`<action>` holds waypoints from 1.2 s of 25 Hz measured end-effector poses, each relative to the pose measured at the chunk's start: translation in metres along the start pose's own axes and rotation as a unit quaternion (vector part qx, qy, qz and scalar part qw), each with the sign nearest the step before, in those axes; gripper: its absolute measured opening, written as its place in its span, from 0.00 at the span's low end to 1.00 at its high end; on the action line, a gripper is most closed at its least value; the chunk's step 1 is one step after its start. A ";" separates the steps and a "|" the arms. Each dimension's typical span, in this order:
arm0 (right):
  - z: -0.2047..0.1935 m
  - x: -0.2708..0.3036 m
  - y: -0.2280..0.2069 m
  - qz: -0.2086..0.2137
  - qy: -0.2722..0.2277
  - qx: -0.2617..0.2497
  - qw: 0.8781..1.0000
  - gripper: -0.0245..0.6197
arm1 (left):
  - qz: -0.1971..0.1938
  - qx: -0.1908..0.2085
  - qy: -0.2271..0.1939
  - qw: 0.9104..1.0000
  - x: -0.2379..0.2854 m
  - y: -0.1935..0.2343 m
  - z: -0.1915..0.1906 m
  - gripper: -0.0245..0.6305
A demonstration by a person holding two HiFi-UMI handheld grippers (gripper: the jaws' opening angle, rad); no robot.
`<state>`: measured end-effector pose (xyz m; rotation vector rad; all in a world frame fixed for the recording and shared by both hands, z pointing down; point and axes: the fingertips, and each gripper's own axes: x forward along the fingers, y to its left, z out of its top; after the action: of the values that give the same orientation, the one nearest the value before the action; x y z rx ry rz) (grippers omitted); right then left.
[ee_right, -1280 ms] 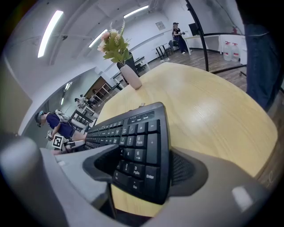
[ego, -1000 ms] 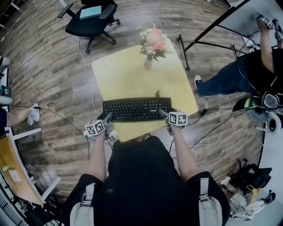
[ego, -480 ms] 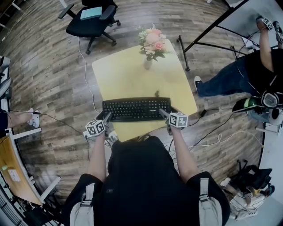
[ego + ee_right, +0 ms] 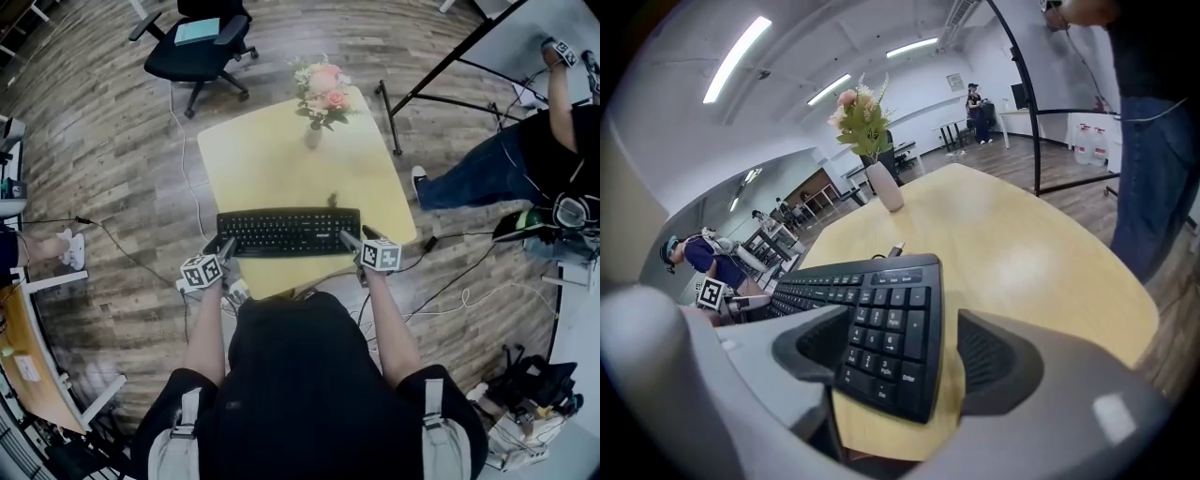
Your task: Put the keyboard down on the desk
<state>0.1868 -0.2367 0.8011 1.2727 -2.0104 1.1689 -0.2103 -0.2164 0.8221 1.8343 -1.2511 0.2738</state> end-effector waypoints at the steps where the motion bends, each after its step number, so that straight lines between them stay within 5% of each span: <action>1: -0.001 -0.001 0.000 0.002 0.000 -0.003 1.000 0.59 | 0.001 0.000 -0.001 1.000 -0.001 0.000 -0.001 0.43; 14: -0.010 -0.021 0.012 0.024 -0.018 -0.053 0.998 0.59 | 0.035 0.043 -0.028 0.998 -0.036 -0.011 0.002 0.43; 23: -0.013 -0.050 0.036 0.063 -0.060 -0.124 0.988 0.12 | 0.035 0.081 -0.047 0.995 -0.059 -0.032 0.001 0.41; 30: -0.035 -0.063 0.056 0.099 -0.060 -0.150 0.982 0.04 | -0.010 0.101 -0.067 0.993 -0.078 -0.066 -0.005 0.12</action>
<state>0.1637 -0.1659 0.7493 1.0332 -2.3414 0.8445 -0.1900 -0.1552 0.7429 2.0658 -1.3367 0.2771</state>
